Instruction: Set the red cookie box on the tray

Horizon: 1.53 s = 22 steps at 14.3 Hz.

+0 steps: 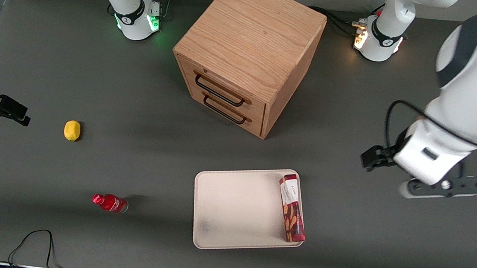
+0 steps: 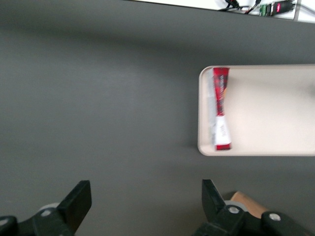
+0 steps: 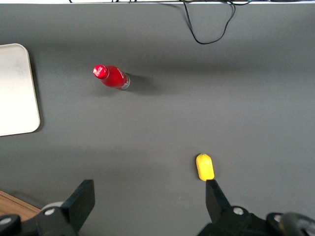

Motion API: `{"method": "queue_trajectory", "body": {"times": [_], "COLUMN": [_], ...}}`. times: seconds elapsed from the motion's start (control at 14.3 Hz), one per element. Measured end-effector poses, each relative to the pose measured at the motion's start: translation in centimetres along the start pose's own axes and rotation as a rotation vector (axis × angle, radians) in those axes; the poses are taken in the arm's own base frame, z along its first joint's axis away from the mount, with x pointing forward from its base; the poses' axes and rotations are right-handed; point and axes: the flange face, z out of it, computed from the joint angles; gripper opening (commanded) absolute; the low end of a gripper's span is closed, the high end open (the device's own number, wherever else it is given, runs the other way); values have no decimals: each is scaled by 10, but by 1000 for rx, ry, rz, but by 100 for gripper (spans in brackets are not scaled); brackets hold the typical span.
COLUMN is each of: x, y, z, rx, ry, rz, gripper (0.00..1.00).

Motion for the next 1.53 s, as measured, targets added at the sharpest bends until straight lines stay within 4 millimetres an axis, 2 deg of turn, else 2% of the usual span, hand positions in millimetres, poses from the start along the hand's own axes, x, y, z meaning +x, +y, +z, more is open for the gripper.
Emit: {"method": "queue_trajectory", "body": {"times": [0.35,0.49,0.56,0.84,1.53], "x": [-30,-45,-52,-73,-76], "y": [-112,-141,-149,-151,-144], "z": [-32,-36,-35,-28,-25], "rx": [10,10,10,10,-10], "ry": [-5,20,30,30,19], "rz": [139,158,163,173,131], "gripper": [100,100,100,100,100]}}
